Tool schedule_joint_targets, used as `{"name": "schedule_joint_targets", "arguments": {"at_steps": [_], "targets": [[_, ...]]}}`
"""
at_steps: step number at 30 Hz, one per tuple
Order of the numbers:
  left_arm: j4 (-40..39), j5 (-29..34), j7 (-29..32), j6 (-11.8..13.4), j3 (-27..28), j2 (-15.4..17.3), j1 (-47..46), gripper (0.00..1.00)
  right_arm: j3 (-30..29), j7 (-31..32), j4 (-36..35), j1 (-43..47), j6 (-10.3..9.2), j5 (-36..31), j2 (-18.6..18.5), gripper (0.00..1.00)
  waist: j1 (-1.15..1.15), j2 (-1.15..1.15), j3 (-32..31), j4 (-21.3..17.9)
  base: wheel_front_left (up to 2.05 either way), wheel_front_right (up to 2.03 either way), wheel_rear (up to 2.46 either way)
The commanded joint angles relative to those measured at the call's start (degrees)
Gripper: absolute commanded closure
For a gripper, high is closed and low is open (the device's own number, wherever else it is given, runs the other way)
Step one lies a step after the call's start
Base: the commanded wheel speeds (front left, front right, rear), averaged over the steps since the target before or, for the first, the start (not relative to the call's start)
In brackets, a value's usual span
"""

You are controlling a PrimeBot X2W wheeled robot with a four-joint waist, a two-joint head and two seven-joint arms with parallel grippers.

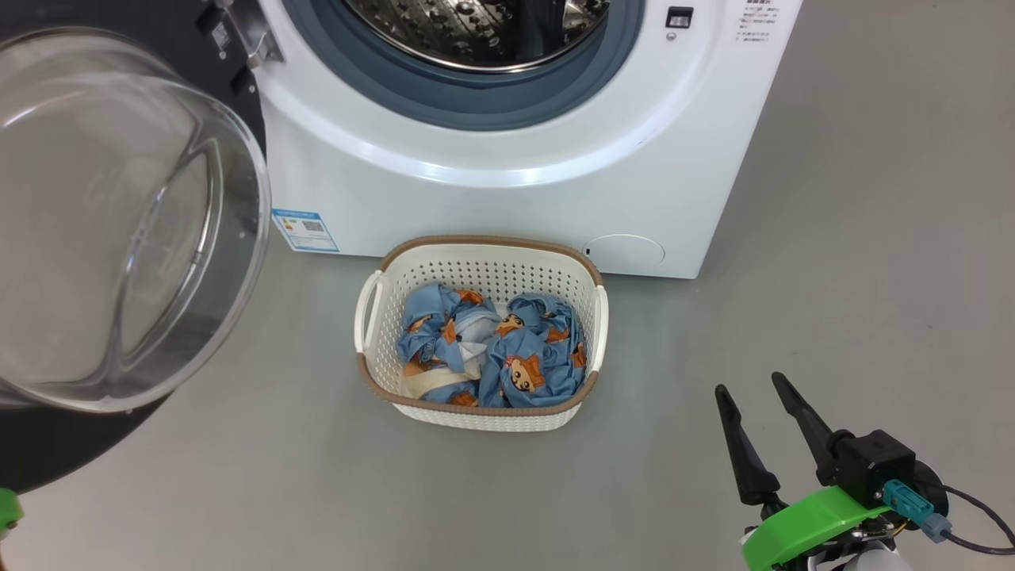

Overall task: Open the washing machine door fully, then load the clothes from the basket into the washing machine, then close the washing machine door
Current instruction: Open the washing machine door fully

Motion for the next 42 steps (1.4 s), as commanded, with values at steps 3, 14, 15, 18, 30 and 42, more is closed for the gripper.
{"name": "schedule_joint_targets", "arguments": {"at_steps": [3,14,15,18,30,42], "targets": [[-0.29,1.32,-0.29,-0.48,2.51,3.63,-2.03,1.0,1.56,-0.69,-1.22,-1.58,0.09,-0.17,-0.04,0.0,0.0,0.0,0.06,-0.24,0.0,0.0,0.0],[-7.83,6.83,-0.29,-2.79,2.82,-1.74,3.26,0.91,0.9,-0.69,-1.45,-0.77,0.09,0.74,-0.03,0.0,0.0,0.0,-2.28,-0.32,0.0,0.0,0.0],[-8.81,7.25,-0.29,-2.98,2.65,-2.47,3.89,0.85,0.94,-0.69,-1.46,-0.66,0.09,0.83,-0.03,0.0,0.0,0.0,-2.54,-0.33,0.0,0.0,0.0],[-11.45,8.47,-0.29,-3.48,1.66,-4.63,5.94,0.53,1.13,-0.69,-1.43,-0.27,0.09,1.1,-0.02,0.0,0.0,0.0,-3.33,-0.46,0.0,0.0,0.0],[-19.91,9.11,-0.29,-4.58,-6.03,-8.16,13.15,0.0,1.23,-0.69,-2.7,1.61,0.09,2.72,-0.02,0.0,0.0,0.0,-5.76,-3.7,0.0,0.0,0.0],[-23.53,8.25,-0.29,-4.67,-14.77,-8.56,18.77,0.0,1.5,-0.69,-4.88,2.7,0.09,2.86,-0.02,0.0,0.0,0.0,-6.4,-7.41,0.0,0.0,0.0]]}}
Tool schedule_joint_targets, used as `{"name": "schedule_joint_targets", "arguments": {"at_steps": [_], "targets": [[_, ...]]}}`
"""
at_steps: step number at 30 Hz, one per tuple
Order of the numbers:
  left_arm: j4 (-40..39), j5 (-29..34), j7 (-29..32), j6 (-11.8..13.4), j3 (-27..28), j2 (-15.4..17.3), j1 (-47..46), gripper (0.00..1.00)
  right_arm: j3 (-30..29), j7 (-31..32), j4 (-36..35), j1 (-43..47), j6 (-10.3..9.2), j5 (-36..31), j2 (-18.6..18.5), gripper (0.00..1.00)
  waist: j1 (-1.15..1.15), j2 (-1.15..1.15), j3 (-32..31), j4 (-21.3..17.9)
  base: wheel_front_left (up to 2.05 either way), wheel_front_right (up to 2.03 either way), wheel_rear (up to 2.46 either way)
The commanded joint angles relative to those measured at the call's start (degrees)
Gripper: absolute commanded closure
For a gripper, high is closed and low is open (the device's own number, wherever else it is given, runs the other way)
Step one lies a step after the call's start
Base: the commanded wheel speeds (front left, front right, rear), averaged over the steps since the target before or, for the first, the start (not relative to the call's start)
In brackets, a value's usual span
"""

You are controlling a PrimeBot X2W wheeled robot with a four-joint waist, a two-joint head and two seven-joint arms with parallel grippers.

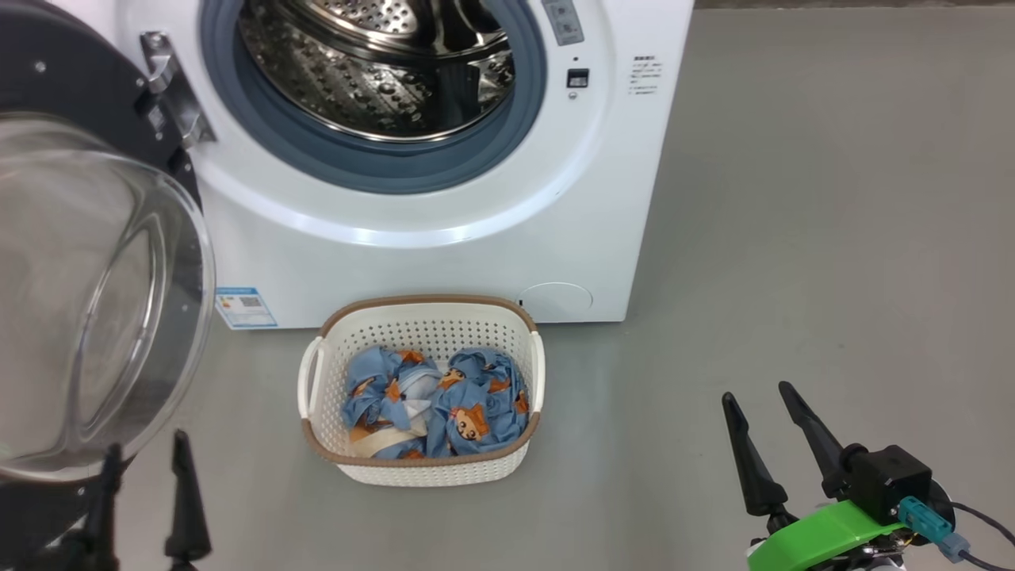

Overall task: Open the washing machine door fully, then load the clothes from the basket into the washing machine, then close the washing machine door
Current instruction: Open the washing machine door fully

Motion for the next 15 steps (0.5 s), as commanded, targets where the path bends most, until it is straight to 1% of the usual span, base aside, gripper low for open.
{"name": "schedule_joint_targets", "arguments": {"at_steps": [1,8,15], "targets": [[-1.71,-0.62,-0.29,-0.16,0.94,1.08,-0.22,0.0,1.28,-0.69,-1.84,-0.01,0.09,0.63,-0.05,0.0,0.0,0.0,-0.29,-0.62,0.0,0.0,0.0],[-3.41,0.3,-0.29,-0.18,-2.8,1.07,1.94,0.0,0.66,-0.69,-3.25,0.72,0.09,-0.49,-0.05,0.0,0.0,0.0,-0.9,-1.71,0.0,0.0,0.0],[-4.4,2.06,-0.29,-0.18,-4.1,1.31,4.25,0.0,0.44,-0.69,-4.66,1.57,0.09,-1.2,-0.05,0.0,0.0,0.0,-1.79,-3.01,0.0,0.0,0.0]]}}
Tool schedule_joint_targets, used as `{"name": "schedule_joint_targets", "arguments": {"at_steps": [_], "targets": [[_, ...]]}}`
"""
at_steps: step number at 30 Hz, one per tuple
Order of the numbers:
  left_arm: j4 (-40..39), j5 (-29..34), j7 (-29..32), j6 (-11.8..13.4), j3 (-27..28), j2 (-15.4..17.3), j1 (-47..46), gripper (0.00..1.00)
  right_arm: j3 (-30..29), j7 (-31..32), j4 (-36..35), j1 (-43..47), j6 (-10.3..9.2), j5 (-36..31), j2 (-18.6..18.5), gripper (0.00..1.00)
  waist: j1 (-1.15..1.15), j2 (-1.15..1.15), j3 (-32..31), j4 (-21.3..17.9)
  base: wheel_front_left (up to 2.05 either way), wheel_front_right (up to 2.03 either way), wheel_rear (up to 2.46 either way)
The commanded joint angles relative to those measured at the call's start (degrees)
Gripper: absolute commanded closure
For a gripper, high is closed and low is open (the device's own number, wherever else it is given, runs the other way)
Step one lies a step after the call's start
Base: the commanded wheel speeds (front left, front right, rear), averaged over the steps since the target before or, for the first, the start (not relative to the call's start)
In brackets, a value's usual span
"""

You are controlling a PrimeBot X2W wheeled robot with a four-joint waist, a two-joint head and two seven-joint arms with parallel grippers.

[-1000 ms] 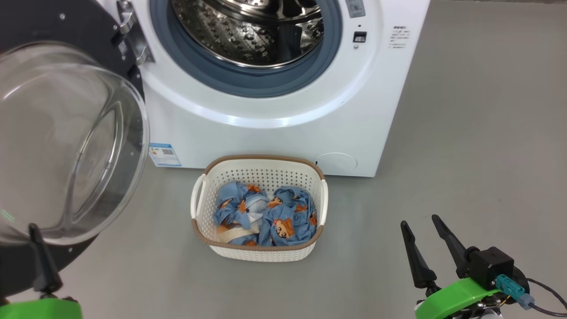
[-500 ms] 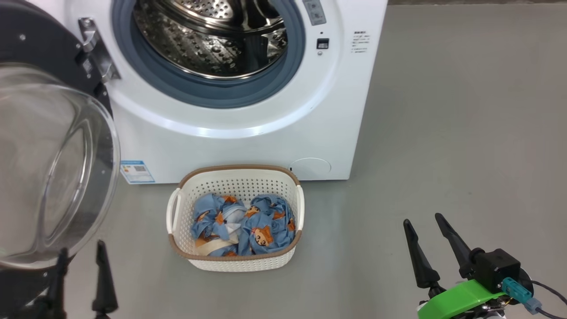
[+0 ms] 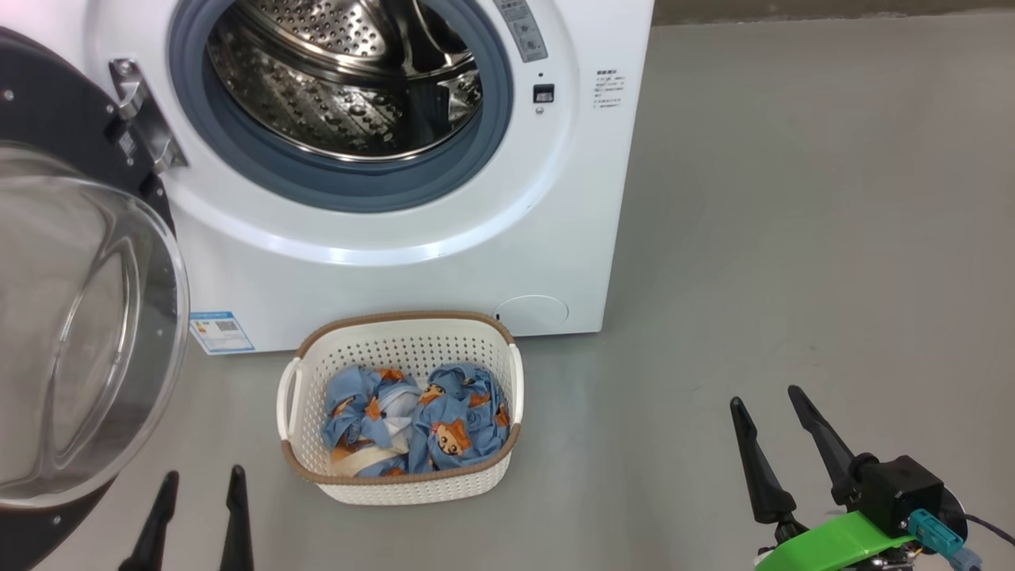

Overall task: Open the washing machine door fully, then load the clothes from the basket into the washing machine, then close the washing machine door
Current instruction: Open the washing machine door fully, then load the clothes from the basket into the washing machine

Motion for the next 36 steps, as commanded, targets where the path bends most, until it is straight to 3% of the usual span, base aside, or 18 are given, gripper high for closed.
{"name": "schedule_joint_targets", "arguments": {"at_steps": [1,36], "targets": [[-1.8,0.63,-0.3,-0.18,1.41,1.06,-0.47,0.0,1.09,-0.68,-1.69,-0.19,0.09,-0.62,-0.08,0.0,0.0,0.0,-0.34,-0.39,0.0,0.0,0.0],[-0.53,-0.28,-0.3,-0.18,2.33,1.51,-1.9,0.0,1.3,-0.68,-1.69,-0.71,0.09,-0.56,-0.08,0.0,0.0,0.0,0.19,-0.46,0.11,-0.11,0.0]]}}
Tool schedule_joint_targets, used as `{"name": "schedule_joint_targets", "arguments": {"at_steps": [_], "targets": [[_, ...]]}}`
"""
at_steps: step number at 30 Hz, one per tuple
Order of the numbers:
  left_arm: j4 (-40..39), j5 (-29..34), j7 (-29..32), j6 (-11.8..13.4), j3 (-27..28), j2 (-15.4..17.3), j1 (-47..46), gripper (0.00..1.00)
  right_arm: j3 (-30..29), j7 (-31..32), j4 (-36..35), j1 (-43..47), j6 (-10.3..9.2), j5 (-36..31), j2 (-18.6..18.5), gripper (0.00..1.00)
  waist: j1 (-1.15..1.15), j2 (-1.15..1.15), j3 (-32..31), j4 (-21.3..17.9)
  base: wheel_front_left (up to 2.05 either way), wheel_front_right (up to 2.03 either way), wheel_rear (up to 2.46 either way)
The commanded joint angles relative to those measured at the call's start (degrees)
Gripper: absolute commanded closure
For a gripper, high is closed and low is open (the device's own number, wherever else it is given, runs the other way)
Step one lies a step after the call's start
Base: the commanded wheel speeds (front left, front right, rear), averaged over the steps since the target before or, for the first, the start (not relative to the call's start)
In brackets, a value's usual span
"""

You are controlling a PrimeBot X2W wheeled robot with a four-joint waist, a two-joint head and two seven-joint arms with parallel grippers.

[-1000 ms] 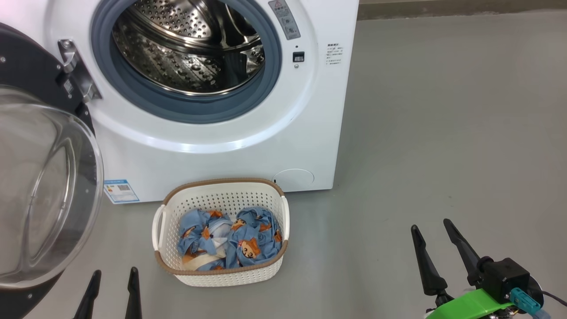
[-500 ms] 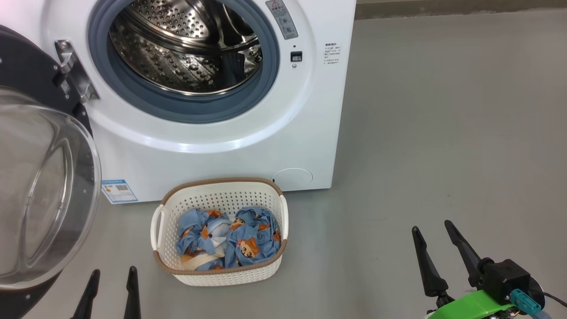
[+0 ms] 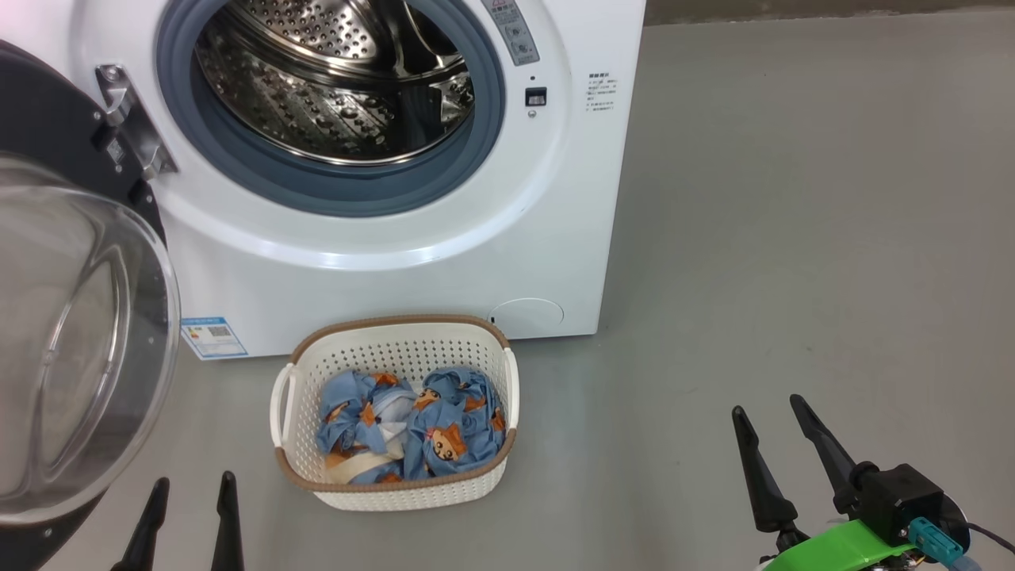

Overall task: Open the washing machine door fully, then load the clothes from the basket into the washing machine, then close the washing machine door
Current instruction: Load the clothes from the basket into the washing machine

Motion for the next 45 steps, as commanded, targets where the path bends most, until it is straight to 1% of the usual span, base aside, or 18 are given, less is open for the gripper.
{"name": "schedule_joint_targets", "arguments": {"at_steps": [1,14,20,30,45], "targets": [[-0.99,-0.34,-0.3,-0.18,2.05,0.99,-2.58,0.0,1.66,-0.68,-1.34,-2.02,0.09,0.13,-0.13,0.0,0.0,0.0,0.12,0.09,1.09,-1.09,0.0],[-1.59,0.13,-0.3,-0.19,2.68,0.91,-3.21,0.0,2.01,-0.68,-1.2,-2.13,0.09,0.15,-0.13,0.0,0.0,0.0,0.79,0.27,1.78,-1.78,0.0],[-1.08,0.02,-0.3,-0.19,2.69,0.69,-3.28,0.0,1.9,-0.68,-0.9,-2.1,0.09,0.06,-0.13,0.0,0.0,0.0,1.17,0.58,1.17,-1.17,0.0],[0.11,-0.81,-0.3,-0.19,2.62,0.48,-3.04,0.0,2.08,-0.68,-0.31,-2.15,0.09,0.18,-0.13,0.0,0.0,0.0,1.06,0.84,0.18,-0.18,0.0],[-0.12,-1.3,-0.3,-0.19,1.93,0.38,-3.21,0.0,1.93,-0.68,-0.43,-2.46,0.09,0.33,-0.13,0.0,0.0,0.0,1.61,0.56,0.0,0.0,0.0]]}}
